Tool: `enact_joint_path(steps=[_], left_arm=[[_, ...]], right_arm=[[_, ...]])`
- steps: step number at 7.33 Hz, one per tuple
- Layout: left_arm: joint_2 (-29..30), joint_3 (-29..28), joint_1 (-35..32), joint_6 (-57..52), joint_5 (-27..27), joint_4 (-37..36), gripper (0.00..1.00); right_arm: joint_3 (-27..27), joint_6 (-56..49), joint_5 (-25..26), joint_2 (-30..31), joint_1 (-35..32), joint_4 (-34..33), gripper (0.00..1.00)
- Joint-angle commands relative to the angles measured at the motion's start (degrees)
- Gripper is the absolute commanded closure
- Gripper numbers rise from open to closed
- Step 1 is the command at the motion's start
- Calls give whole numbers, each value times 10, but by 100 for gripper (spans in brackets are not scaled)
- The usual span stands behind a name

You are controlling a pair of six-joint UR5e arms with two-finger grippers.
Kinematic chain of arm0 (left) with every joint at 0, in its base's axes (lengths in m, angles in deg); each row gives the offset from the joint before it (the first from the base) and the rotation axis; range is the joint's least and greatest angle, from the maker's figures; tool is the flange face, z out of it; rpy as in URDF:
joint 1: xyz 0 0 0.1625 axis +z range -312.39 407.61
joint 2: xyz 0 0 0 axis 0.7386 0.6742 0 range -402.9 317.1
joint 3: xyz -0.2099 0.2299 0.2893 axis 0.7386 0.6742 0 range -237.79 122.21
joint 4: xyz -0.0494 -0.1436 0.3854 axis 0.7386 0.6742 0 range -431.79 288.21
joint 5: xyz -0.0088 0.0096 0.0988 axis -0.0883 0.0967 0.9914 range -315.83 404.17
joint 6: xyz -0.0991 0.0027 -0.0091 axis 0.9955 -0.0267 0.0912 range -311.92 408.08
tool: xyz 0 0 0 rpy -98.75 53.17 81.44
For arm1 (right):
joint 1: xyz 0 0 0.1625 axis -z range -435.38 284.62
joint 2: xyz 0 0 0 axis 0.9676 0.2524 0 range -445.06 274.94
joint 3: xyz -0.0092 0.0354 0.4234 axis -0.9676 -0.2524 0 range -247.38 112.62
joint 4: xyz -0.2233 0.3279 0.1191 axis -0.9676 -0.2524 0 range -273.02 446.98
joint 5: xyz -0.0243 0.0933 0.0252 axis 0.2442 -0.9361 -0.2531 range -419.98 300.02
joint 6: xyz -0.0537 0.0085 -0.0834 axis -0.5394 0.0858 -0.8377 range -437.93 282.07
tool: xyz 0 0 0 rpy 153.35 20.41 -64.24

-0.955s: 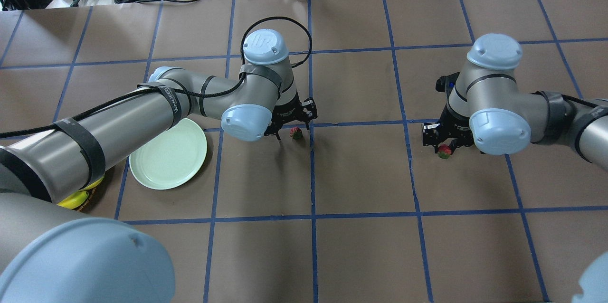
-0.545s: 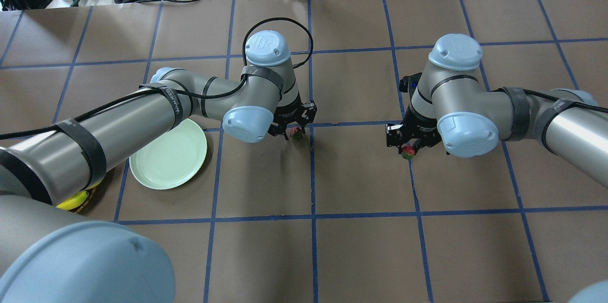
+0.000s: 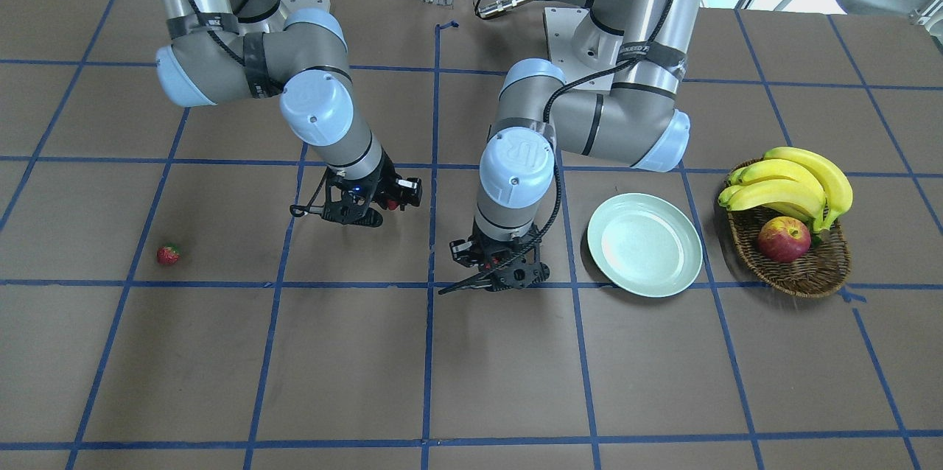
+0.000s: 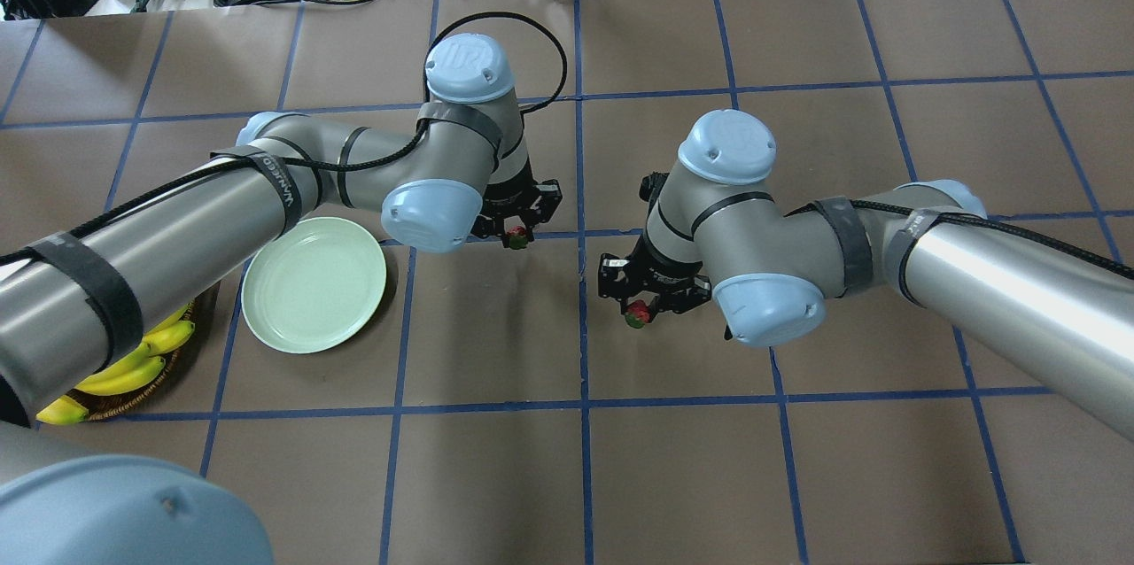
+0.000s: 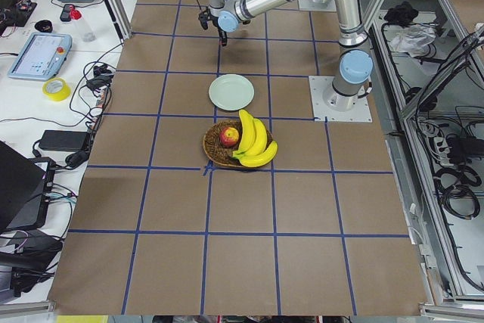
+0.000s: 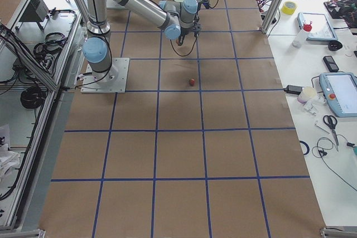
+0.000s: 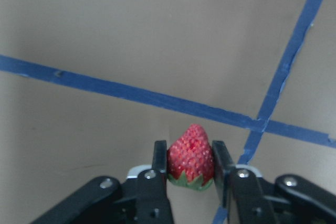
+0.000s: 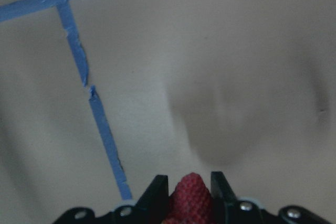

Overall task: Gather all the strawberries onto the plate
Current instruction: 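Drop the strawberry into the plate with the left gripper while the right sets one centrally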

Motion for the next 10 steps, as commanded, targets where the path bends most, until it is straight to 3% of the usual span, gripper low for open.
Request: enact_joint_path(steps=[1,2,5,6,7,8,9,10], left_arm=[[-53,37,72,-107,34,25,100],[-67,50,114,-181,33,25,100],[-98,103,207,-315,33,15,100],[-106,117,242,-353,32,15,100],[-105,129,253,-393,5,5,100],[-95,134,254,-395,-4,-27,100],[-94,137,254,-398,-1,-30,97],[-96,136,254,-393,-2,-31,9]], right_arm=[[-9,41,-4,-23,-50,-58,81],[-22,71,-4,-59,-67,-108,80],[-146,190,10,-149,-131,-112,78],[-167,193,16,-167,-137,-112,73],[-168,193,19,-166,-137,-106,46],[-168,192,29,-161,-137,-87,0],[-173,190,32,-145,-136,-40,0],[-173,169,67,-126,-135,-13,0]])
